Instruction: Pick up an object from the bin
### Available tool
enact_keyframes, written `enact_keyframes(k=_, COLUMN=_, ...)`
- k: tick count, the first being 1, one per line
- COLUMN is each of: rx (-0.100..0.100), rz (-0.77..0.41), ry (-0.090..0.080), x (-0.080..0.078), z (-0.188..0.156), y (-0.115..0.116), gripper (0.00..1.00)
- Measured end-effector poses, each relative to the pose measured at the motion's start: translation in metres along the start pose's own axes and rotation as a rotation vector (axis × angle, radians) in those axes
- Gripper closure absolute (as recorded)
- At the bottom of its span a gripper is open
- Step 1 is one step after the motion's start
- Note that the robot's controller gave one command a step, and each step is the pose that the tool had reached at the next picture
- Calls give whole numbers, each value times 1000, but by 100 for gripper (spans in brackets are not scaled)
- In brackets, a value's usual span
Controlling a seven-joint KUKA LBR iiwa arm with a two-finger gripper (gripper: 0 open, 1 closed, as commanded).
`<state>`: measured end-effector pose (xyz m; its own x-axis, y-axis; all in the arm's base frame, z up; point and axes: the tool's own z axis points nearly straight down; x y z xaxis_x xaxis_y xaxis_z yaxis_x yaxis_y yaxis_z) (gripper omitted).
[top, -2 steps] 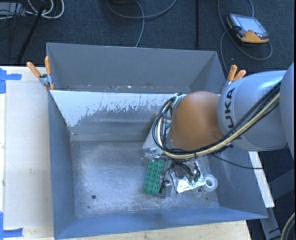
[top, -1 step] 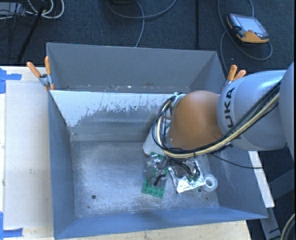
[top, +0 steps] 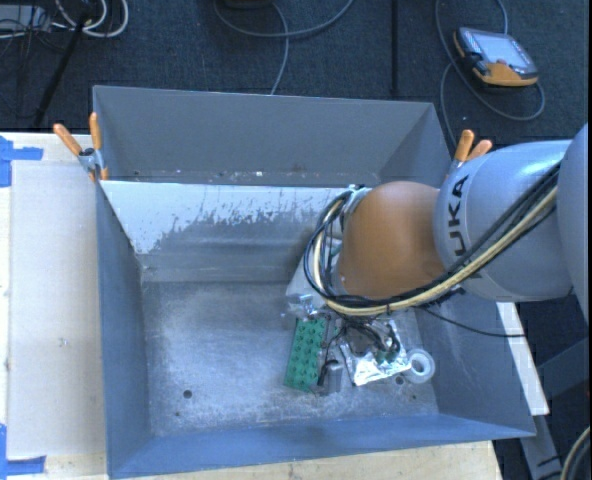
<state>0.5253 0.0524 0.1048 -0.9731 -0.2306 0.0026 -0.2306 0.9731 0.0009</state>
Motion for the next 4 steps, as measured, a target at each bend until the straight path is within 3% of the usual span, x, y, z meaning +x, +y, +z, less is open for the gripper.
enact_keyframes(k=1, rx=0, rz=-511, ry=2, x=17, z=36, y=-5, gripper=0)
enact_keyframes(k=2, rx=-1, rz=-506, ry=0, x=16, z=35, y=-5, gripper=100)
enact_keyframes(k=3, rx=3, rz=-716, ry=-6, x=38, z=-60, y=10, gripper=100)
enact_keyframes(k=4, rx=0, rz=-710, ry=-2, x=39, z=-58, y=9, gripper=0)
